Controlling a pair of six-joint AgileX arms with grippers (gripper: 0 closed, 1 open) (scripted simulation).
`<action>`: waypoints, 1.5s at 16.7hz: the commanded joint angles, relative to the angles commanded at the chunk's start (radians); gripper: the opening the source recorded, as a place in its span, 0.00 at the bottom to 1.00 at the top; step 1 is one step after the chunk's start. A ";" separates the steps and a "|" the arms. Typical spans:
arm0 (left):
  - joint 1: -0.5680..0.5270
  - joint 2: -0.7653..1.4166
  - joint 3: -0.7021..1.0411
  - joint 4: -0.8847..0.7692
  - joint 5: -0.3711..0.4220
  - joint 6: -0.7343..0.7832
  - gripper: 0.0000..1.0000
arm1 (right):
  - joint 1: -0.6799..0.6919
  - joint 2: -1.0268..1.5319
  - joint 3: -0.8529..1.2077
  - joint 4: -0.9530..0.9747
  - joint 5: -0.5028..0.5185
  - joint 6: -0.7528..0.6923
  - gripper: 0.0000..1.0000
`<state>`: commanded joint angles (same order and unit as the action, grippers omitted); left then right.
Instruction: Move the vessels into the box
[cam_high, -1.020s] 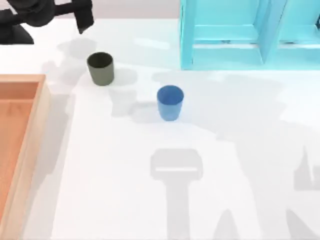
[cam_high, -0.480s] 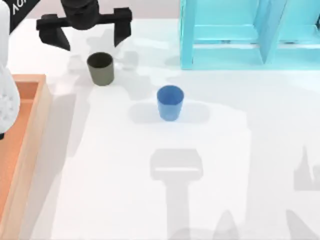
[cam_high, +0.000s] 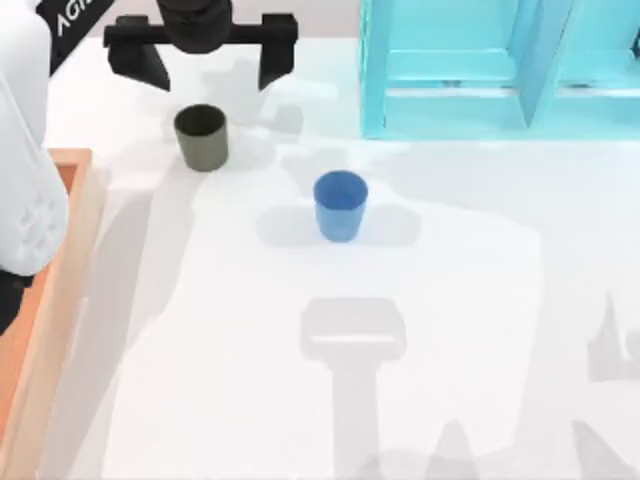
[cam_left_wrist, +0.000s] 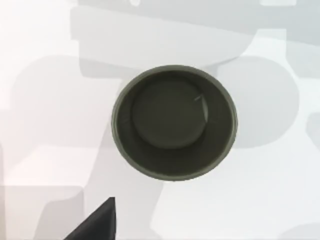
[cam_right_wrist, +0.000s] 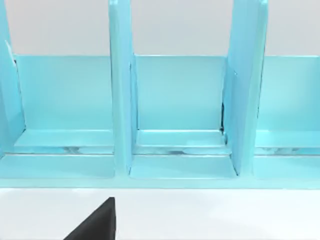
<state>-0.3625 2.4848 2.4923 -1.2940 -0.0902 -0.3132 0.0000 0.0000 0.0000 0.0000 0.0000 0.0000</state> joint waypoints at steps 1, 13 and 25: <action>0.004 -0.003 -0.002 0.001 0.001 -0.001 1.00 | 0.000 0.000 0.000 0.000 0.000 0.000 1.00; 0.019 0.138 -0.122 0.262 0.007 0.019 1.00 | 0.000 0.000 0.000 0.000 0.000 0.000 1.00; 0.019 0.138 -0.122 0.262 0.007 0.019 0.25 | 0.000 0.000 0.000 0.000 0.000 0.000 1.00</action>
<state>-0.3434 2.6232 2.3706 -1.0322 -0.0827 -0.2940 0.0000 0.0000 0.0000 0.0000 0.0000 0.0000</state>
